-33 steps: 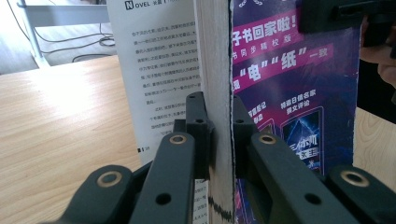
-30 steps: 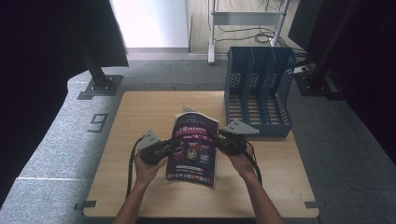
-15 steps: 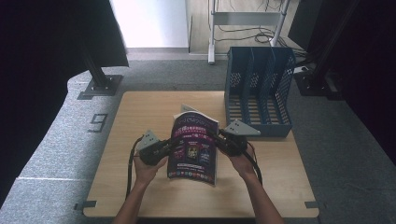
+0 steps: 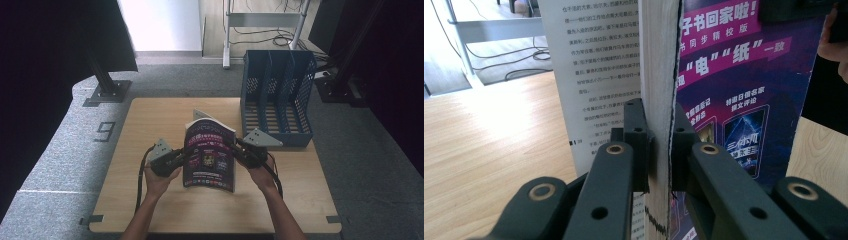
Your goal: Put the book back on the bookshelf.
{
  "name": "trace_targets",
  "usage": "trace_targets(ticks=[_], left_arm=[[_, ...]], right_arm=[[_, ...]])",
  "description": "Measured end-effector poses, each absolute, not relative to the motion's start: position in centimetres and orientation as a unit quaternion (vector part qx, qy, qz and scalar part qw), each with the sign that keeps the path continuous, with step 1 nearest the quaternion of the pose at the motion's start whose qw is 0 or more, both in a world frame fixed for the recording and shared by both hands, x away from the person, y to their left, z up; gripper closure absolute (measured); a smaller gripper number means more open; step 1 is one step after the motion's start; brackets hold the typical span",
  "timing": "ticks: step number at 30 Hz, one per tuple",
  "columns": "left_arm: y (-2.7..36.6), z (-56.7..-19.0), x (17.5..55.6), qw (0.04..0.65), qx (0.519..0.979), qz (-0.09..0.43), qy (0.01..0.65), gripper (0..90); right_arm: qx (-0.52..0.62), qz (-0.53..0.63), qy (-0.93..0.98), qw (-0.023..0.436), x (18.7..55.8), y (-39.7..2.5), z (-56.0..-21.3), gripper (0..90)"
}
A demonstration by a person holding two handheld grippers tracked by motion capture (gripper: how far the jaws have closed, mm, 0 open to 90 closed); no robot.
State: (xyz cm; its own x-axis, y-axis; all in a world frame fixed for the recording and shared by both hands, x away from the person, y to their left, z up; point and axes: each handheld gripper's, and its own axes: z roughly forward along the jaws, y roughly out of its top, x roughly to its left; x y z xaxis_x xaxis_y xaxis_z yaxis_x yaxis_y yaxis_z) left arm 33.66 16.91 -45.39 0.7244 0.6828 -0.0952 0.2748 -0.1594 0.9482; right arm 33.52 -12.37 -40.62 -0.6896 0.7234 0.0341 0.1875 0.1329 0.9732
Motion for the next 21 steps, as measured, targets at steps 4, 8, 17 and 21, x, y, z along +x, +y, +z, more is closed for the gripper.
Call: trace_targets(ticks=[4,8,17,21], left_arm=[[16.8,-45.3,33.7,0.562,0.739,0.183,0.322,83.9],[16.8,-45.2,33.9,0.562,0.74,0.185,0.321,84.0],[16.6,-44.5,34.5,0.564,0.737,0.19,0.32,83.9],[16.3,-43.4,34.8,0.564,0.738,0.199,0.313,83.9]], right_arm=[[0.316,0.58,0.713,0.237,33.3,-12.5,-40.6,79.9],[0.314,0.582,0.711,0.238,33.2,-12.5,-40.6,80.0],[0.311,0.587,0.704,0.252,32.9,-12.6,-40.2,80.3],[0.304,0.593,0.697,0.266,32.6,-12.8,-39.6,80.3]])
